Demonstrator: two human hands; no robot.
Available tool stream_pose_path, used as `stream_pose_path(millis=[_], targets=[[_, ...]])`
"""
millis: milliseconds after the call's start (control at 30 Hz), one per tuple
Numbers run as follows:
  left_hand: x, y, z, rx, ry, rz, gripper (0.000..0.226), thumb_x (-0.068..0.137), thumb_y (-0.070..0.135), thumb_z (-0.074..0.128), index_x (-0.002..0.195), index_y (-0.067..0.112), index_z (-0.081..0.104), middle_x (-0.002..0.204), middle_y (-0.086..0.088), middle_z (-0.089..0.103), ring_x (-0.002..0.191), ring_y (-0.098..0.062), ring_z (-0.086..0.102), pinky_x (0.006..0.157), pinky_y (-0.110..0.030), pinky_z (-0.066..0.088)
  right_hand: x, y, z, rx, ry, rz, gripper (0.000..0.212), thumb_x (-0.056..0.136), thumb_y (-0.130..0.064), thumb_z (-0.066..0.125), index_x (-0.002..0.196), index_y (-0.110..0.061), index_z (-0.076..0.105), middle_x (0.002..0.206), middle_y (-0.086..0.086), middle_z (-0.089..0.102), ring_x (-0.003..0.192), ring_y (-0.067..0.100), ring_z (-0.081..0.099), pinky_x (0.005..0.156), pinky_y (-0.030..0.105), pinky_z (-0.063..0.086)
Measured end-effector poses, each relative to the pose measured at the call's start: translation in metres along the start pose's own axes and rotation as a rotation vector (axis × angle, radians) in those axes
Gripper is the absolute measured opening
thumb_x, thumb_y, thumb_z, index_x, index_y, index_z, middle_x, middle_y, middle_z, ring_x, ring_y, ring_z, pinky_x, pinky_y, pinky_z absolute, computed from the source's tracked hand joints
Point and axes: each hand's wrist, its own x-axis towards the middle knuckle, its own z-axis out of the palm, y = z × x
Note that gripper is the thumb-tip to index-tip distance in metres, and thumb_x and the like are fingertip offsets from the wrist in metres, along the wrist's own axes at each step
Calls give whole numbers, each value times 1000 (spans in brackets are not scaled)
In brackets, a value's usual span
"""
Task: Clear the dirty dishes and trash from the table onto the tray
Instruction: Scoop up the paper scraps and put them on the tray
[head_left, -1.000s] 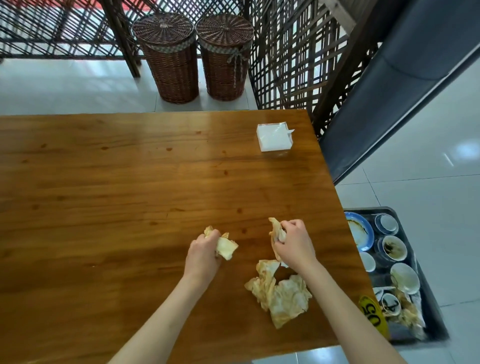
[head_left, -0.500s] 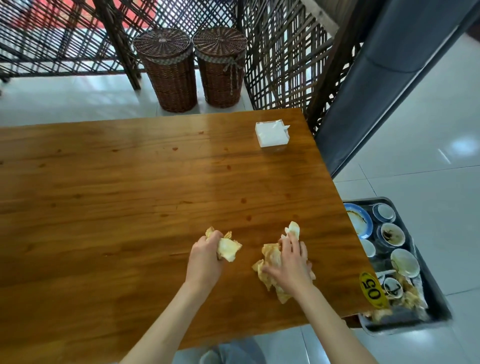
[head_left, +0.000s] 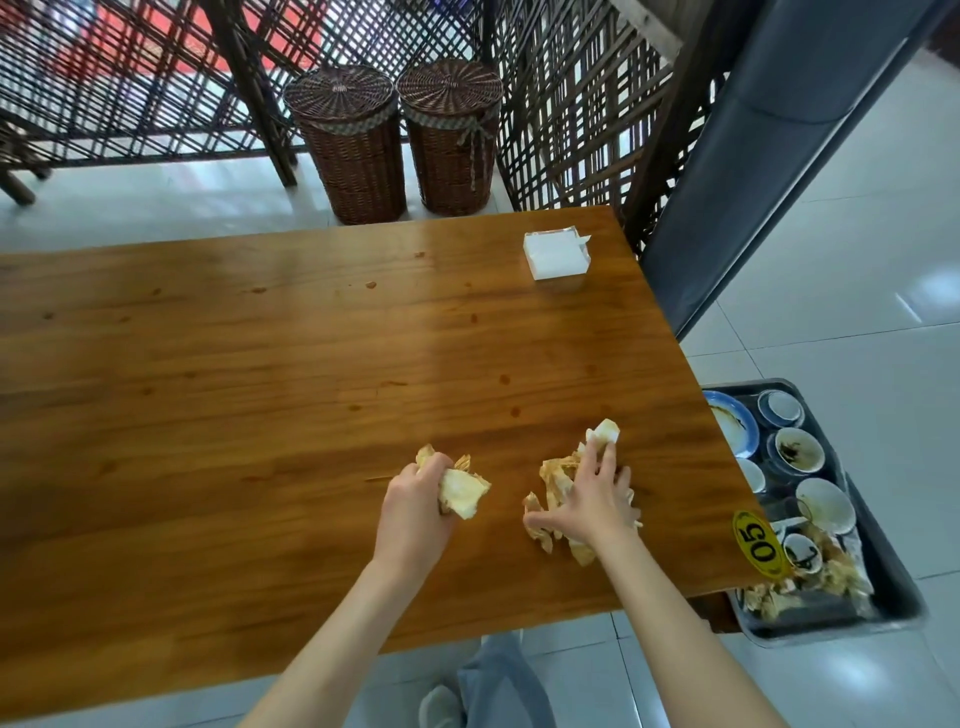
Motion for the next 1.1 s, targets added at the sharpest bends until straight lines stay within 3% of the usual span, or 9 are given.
stream_pose_path(millis=[100, 433, 700, 1000, 1100], targets=[[-4, -1, -1, -4, -1, 10, 39, 74, 14, 78, 108, 21, 60, 100, 1, 63, 86, -6, 54, 67, -11, 40, -1, -2, 1, -12, 19, 17, 139, 56, -62, 78, 146, -20, -18, 157, 8, -11, 142, 40, 0, 104, 62, 28], [-14, -12, -5, 11, 12, 4, 40, 73, 14, 79, 107, 20, 60, 99, 1, 64, 86, -5, 53, 68, -15, 44, -8, -21, 23, 37, 150, 55, 88, 73, -35, 75, 141, -22, 21, 148, 5, 22, 129, 30, 30, 91, 45, 47], [-13, -19, -13, 8, 23, 18, 39, 74, 13, 78, 108, 21, 60, 98, 0, 63, 85, -7, 54, 68, -15, 44, -9, -22, 25, 32, 247, -71, 48, 83, -13, 68, 126, -17, 48, 127, 4, 49, 109, 23, 49, 82, 32, 50], [-2, -3, -8, -18, 3, 69, 44, 71, 10, 80, 110, 19, 61, 99, -1, 62, 82, -7, 53, 64, -11, 38, -9, 14, -5, 187, 409, -118, 32, 81, -17, 70, 111, -18, 60, 106, 1, 59, 90, 15, 57, 65, 19, 46], [-3, 4, 1, -17, -17, 64, 46, 71, 9, 80, 112, 19, 61, 102, -1, 63, 88, -10, 58, 69, -15, 45, -8, 31, -20, 213, 438, -118, 28, 82, -17, 69, 108, -18, 60, 104, 1, 60, 88, 15, 58, 64, 20, 47]])
